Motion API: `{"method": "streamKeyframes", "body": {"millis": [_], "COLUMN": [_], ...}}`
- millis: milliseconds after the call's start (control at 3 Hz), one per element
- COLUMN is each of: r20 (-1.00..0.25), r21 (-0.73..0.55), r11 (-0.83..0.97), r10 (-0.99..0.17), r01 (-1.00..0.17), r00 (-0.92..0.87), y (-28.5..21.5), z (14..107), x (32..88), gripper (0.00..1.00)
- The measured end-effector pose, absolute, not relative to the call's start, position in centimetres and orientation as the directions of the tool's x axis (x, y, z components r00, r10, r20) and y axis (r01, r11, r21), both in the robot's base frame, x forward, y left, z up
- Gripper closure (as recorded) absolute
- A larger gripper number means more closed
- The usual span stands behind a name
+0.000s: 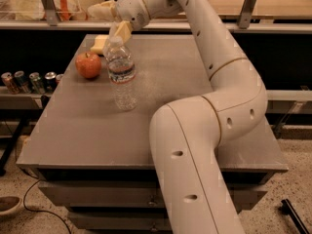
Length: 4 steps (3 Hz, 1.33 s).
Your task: Pick apple
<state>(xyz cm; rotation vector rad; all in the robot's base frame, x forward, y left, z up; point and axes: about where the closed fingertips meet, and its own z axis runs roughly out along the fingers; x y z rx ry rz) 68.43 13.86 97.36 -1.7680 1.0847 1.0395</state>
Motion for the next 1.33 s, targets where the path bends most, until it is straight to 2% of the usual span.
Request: {"method": "streamKeyframes", "body": {"millis": [1333], "r20": [-0.814], "r21": [-0.134], "r11": [-0.214], "r10": [-0.533], "r01": [-0.968], "r00": [0.230], "y": [15.9], "z": [95.5], "x": [70.3], "gripper": [0.00]}}
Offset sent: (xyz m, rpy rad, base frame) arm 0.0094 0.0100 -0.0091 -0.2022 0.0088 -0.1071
